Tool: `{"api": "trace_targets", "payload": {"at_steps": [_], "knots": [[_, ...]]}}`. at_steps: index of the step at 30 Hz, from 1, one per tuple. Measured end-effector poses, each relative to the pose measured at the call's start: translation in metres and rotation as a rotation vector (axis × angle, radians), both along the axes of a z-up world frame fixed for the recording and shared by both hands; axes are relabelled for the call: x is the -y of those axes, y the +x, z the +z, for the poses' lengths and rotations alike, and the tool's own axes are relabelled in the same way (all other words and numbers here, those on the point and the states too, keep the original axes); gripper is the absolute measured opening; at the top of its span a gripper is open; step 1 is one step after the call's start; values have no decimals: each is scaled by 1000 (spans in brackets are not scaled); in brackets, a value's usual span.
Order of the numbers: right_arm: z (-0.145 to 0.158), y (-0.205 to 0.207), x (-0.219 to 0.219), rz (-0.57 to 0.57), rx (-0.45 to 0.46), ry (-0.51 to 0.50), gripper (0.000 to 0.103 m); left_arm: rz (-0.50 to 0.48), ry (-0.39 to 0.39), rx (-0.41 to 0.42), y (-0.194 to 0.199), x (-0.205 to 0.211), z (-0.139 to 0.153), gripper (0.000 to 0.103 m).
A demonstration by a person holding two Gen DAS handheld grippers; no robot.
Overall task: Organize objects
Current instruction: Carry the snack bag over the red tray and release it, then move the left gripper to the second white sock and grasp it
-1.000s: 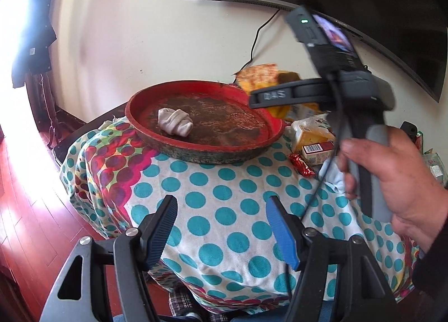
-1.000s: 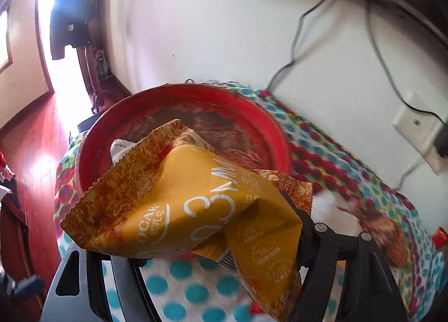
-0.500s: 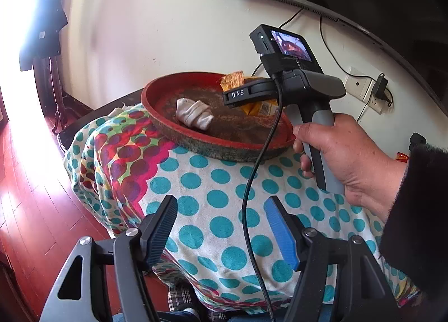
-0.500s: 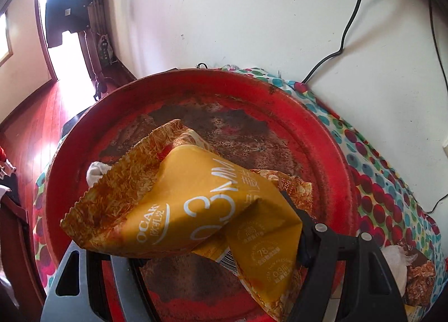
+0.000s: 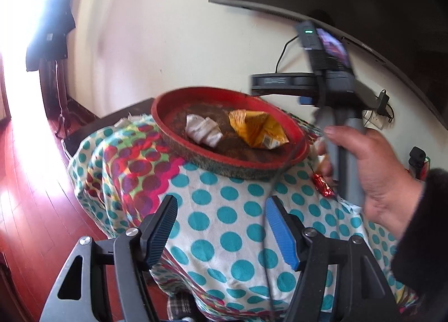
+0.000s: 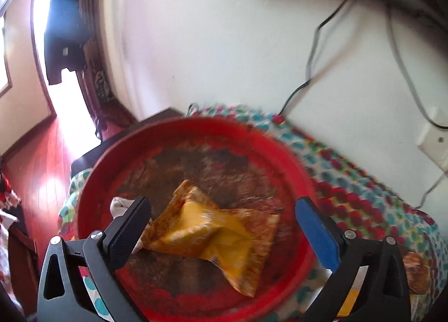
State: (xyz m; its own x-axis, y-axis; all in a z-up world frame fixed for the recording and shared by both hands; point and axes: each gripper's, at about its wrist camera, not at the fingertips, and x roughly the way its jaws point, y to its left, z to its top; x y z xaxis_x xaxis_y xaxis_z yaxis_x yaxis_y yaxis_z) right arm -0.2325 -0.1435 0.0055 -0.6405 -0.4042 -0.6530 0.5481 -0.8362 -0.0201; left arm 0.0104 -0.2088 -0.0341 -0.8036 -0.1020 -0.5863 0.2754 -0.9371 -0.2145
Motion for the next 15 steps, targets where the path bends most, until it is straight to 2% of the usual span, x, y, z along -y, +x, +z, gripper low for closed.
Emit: {"api": "trace_targets", "payload": {"at_steps": [3, 5, 8, 10, 11, 15], "knots": [[8, 12, -40, -73, -43, 9, 103, 11, 5, -29, 4, 4, 5, 68], [4, 22, -74, -125, -90, 26, 103, 0, 26, -109, 14, 6, 14, 68], [-14, 30, -132, -201, -100, 39, 103, -22, 36, -203, 25, 3, 26, 72], [-27, 33, -171, -270, -92, 52, 103, -26, 41, -182, 22, 0, 22, 73], [-32, 36, -188, -296, -89, 52, 103, -34, 45, -146, 16, -2, 16, 73], [-40, 61, -244, -356, -120, 7, 103, -63, 23, -75, 2, -17, 2, 73]]}}
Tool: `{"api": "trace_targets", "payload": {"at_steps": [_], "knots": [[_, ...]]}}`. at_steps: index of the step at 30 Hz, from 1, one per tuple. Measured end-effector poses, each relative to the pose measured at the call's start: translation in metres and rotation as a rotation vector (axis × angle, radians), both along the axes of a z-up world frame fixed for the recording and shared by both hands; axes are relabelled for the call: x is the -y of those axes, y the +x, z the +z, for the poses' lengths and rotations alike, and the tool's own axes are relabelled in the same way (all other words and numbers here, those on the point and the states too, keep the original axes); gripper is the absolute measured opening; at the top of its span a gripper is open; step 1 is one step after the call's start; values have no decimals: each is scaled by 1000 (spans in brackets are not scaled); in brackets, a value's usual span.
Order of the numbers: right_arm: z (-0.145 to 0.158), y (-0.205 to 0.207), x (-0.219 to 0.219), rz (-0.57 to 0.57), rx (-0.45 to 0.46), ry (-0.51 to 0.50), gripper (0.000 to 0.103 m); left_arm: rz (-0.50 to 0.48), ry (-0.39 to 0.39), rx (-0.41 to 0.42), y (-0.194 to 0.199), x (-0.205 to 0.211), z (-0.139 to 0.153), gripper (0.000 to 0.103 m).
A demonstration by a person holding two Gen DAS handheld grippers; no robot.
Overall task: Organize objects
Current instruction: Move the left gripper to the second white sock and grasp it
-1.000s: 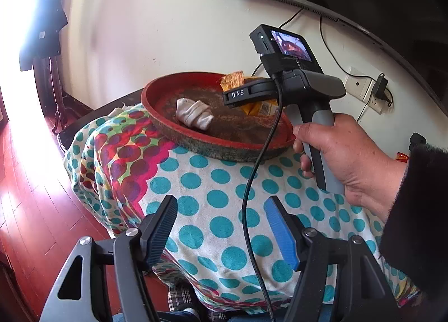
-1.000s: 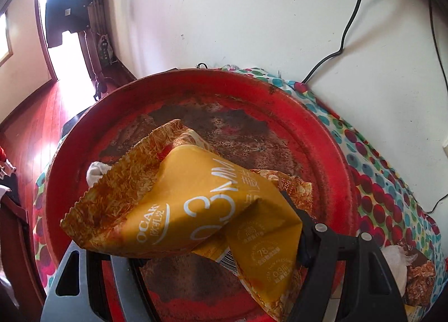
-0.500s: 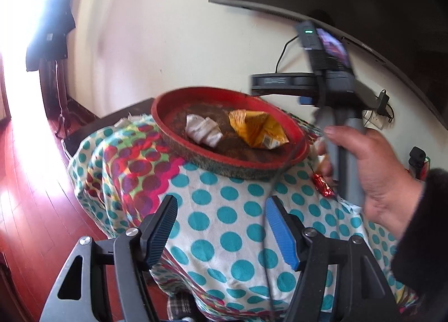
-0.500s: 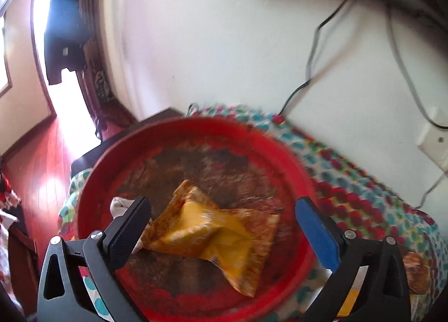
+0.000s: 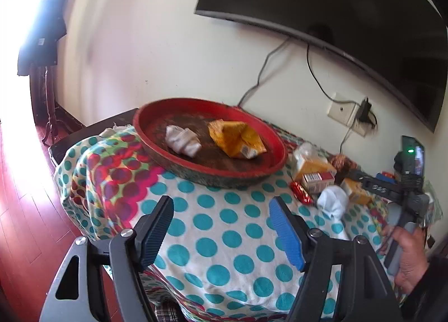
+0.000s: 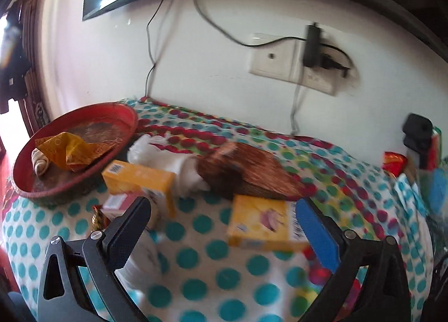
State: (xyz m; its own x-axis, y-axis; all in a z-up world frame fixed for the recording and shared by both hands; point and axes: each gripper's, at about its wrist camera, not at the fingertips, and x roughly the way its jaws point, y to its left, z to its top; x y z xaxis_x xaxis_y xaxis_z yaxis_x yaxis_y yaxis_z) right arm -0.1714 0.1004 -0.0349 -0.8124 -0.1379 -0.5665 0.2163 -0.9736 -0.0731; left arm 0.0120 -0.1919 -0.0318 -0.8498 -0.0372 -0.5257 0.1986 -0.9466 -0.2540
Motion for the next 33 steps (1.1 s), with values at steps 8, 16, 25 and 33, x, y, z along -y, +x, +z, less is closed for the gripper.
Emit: {"api": "trace_targets", "payload": {"at_steps": [8, 16, 25, 33], "knots": [[-5, 9, -49, -61, -63, -75, 103, -73, -63, 121, -31, -59, -20, 73], [-8, 4, -68, -147, -33, -163, 103, -250, -103, 229, -108, -141, -15, 73], [-19, -5, -109, -269, 39, -335, 103, -315, -209, 258, -160, -204, -31, 73], [-20, -6, -105, -260, 37, -312, 103, -337, -194, 342, -186, -199, -47, 73]]}}
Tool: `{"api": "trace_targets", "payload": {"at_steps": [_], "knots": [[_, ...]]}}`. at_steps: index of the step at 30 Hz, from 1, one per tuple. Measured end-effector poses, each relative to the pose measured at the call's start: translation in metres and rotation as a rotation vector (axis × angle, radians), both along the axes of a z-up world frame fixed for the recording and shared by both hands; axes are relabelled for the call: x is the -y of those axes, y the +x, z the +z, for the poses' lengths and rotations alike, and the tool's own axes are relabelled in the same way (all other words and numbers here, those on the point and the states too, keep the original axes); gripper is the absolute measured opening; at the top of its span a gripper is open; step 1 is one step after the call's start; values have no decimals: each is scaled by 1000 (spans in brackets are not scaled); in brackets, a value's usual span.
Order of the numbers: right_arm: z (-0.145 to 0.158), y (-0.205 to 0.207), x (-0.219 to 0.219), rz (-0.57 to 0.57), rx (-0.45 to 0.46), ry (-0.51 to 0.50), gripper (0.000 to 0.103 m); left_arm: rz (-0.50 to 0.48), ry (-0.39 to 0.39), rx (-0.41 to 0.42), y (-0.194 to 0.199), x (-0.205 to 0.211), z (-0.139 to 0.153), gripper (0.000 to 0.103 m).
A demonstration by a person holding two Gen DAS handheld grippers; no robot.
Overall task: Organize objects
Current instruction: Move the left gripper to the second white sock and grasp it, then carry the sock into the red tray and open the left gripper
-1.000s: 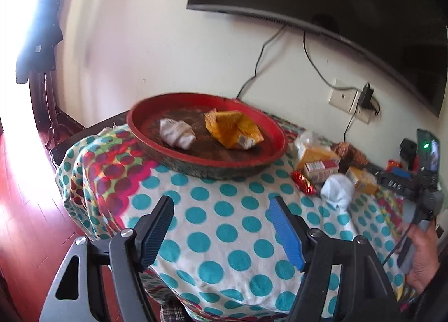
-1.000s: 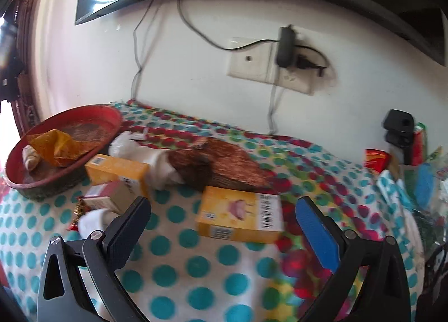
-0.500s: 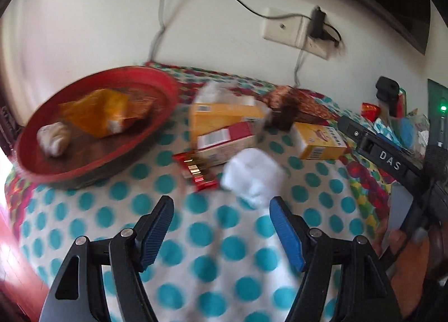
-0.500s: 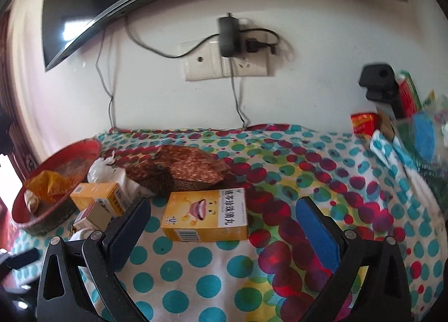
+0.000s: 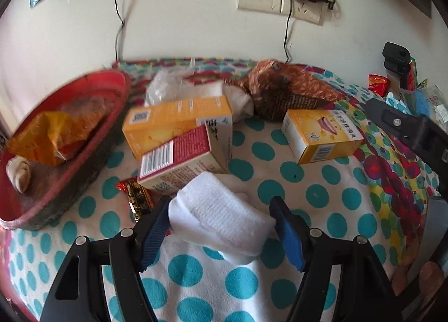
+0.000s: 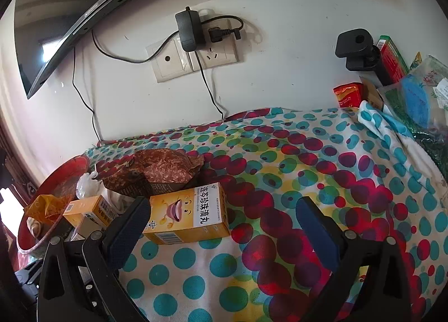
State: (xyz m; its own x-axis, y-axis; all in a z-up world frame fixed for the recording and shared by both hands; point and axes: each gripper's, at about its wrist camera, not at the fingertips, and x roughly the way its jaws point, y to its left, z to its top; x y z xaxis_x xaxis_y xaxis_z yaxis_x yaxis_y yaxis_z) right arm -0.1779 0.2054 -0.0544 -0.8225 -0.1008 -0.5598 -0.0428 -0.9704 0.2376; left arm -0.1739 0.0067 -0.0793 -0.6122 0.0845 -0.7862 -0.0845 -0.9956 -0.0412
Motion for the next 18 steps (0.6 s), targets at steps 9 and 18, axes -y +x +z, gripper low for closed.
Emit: {"api": "trace_targets", "payload": {"at_steps": [9, 18], "knots": [[1, 0, 3, 5, 2, 11, 103, 3, 34, -25, 10, 0, 6, 56], [2, 0, 4, 9, 1, 18, 103, 12, 37, -19, 17, -1, 4, 55]]}}
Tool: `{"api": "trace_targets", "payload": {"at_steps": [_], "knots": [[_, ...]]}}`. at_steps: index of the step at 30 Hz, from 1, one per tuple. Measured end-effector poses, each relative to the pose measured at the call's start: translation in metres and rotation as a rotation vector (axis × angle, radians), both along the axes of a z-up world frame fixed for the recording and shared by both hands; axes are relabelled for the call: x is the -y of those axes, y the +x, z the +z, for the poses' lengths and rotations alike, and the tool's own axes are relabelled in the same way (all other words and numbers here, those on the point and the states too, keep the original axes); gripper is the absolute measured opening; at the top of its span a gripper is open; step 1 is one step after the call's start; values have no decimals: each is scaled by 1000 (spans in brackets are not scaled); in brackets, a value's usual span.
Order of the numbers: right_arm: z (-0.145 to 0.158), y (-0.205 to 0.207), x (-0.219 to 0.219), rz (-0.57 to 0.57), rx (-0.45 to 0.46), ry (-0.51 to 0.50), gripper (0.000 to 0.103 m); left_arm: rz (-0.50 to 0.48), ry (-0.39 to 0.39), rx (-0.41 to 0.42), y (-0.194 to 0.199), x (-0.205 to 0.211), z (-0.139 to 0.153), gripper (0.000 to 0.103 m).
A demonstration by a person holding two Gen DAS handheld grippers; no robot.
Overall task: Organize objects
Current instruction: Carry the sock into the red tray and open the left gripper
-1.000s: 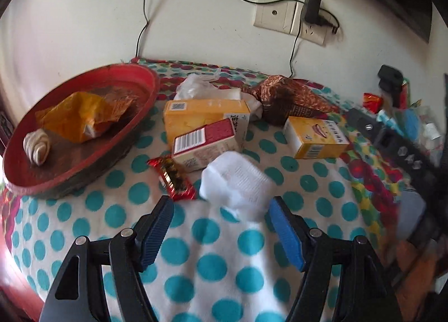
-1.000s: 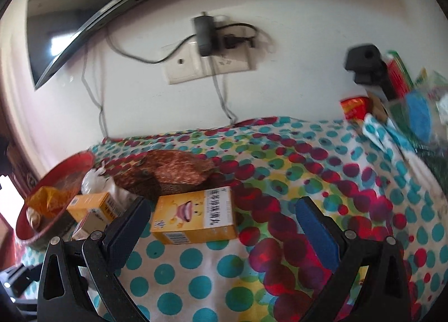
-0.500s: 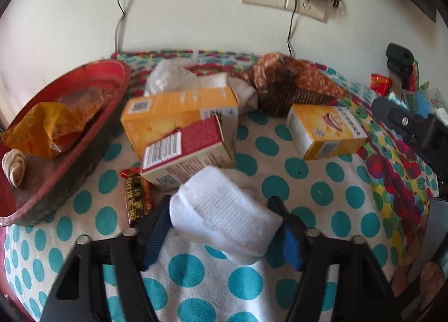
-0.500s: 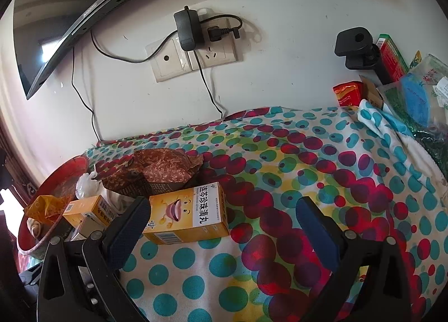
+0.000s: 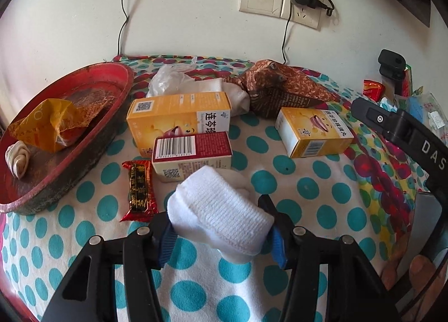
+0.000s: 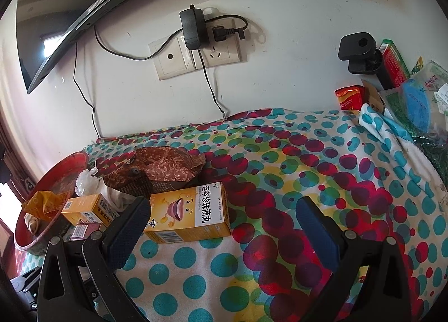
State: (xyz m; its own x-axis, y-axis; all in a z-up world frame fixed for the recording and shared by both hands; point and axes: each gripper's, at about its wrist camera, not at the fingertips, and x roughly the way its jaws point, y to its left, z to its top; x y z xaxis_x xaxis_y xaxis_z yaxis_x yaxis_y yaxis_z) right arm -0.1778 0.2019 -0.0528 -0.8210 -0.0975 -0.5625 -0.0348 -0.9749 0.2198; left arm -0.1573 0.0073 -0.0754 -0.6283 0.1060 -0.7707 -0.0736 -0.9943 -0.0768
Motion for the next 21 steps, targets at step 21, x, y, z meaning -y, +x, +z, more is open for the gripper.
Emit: {"api": "trace_targets", "payload": {"at_steps": [21], "knots": [[4, -1, 12, 13, 6, 67, 103, 138, 4, -55, 34, 116, 31, 55]]}}
